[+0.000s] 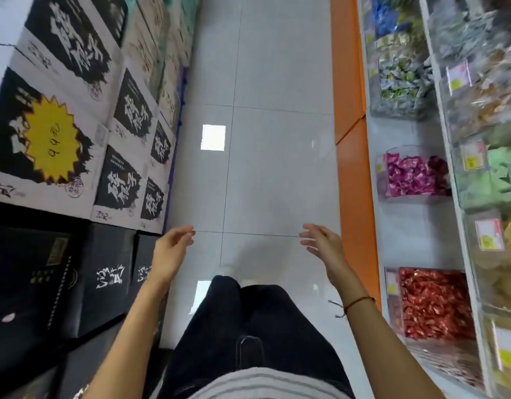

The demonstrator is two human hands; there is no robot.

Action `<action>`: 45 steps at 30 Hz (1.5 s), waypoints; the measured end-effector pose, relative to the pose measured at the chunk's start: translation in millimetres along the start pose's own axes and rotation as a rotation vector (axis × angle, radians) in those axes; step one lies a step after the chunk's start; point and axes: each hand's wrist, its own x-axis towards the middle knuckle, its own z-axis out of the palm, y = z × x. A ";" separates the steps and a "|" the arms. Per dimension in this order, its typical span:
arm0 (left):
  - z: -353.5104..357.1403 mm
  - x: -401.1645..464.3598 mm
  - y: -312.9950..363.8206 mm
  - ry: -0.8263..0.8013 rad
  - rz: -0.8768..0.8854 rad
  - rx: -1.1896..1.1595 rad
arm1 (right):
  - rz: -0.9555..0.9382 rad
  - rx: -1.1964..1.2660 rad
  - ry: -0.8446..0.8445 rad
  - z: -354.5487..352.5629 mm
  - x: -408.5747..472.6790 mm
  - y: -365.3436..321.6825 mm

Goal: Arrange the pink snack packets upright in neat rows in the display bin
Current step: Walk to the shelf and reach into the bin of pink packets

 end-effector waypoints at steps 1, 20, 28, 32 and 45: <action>-3.8 5.5 2.2 0.030 -0.008 -0.014 | -0.002 0.023 0.017 2.0 8.0 -9.9; 11.0 279.9 250.2 0.029 0.102 -0.061 | 0.028 0.057 0.148 25.2 213.9 -225.3; 56.2 400.2 371.0 0.027 0.077 -0.105 | 0.017 0.048 0.122 9.6 348.4 -363.2; 71.5 458.3 421.5 0.038 0.067 -0.112 | -0.024 -0.008 0.091 8.9 419.1 -448.7; 63.2 685.4 589.4 0.086 0.050 -0.121 | 0.008 0.004 0.079 63.2 599.3 -648.2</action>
